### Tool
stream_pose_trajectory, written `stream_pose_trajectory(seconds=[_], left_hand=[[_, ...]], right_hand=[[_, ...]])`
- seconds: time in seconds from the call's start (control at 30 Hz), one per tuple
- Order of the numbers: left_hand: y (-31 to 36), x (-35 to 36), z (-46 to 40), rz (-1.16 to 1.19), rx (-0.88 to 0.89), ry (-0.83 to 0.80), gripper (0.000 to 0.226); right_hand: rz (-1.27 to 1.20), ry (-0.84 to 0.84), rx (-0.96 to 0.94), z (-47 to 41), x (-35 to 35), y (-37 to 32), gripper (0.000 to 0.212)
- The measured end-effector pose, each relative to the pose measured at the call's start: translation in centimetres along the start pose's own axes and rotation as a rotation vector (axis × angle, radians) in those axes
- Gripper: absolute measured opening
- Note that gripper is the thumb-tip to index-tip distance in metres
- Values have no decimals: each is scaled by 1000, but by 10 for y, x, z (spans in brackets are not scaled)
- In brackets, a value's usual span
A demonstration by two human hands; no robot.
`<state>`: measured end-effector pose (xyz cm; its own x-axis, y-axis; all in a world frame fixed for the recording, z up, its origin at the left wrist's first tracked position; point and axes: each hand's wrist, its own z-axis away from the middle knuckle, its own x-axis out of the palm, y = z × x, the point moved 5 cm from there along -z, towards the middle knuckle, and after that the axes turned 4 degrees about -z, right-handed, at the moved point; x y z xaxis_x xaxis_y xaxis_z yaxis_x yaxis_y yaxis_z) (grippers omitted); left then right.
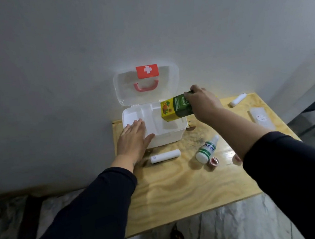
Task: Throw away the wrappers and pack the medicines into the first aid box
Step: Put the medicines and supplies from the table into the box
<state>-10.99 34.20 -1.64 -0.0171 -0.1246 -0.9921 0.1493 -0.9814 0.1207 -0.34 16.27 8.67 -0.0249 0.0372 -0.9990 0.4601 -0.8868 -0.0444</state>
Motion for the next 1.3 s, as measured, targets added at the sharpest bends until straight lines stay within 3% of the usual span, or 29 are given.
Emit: stream_pose_trajectory(seconds=[0.13,0.37,0.5,0.6,0.73,0.87,1.1,1.3], left_hand=[[1,-4,2,45,-4,26,66],[-4,6,-5,31,9,15,70],[-4,11,-5,-30,20,1,85],[-5,12,-5,-23,6,8,70],[-3,9,-4,-23,4,-11,67],[-4,9,-5,-54,6,-43,67],[4,-12,-9,-51,3,-155,70],[55,-48,-15,-17,121,-206,49]], right_hand=[[25,-68,-41,-21,22,-18,34],[-128,-95,-166,-46,55,-49,38],[-305,-135,-44,-55,84,-45,45],[-374,-166,0,-57,98,-49,55],[-431,-161,58,-60,107,-59,61],[-496,-189,114,-53,101,-55,65],[-513,-145,27,-19,48,-36,46],[-430,-223,161,42,25,13,44]])
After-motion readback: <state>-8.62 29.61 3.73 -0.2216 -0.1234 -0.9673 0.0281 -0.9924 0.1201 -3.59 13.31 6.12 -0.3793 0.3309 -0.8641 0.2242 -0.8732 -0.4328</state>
